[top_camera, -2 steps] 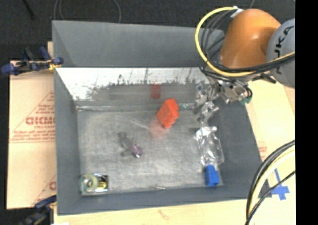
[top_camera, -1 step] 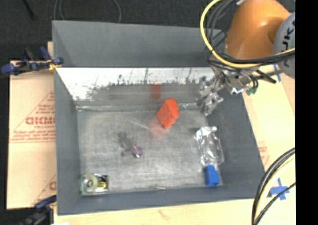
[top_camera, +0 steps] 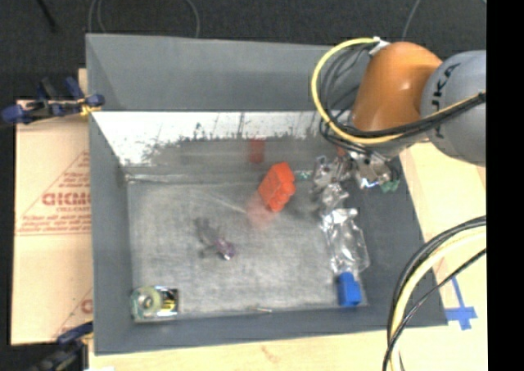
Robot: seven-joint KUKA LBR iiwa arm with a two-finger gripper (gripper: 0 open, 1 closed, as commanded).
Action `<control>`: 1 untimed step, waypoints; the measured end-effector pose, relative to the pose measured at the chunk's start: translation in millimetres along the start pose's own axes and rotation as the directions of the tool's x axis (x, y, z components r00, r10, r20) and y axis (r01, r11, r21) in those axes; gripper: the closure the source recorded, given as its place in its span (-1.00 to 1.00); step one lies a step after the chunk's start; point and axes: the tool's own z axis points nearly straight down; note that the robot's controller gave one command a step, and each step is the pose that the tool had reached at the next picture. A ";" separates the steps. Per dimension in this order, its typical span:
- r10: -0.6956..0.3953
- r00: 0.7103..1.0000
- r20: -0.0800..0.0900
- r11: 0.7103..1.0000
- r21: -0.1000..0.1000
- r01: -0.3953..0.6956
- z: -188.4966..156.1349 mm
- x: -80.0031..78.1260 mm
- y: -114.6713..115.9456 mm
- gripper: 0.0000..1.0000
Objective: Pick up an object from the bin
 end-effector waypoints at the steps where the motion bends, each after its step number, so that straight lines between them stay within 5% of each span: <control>1: 0.222 0.975 0.005 0.975 -0.001 -0.222 -2.0 -14.9 58.9 1.00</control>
Offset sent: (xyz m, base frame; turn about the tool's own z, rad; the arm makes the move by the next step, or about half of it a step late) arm -0.0068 0.0579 0.0014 0.2274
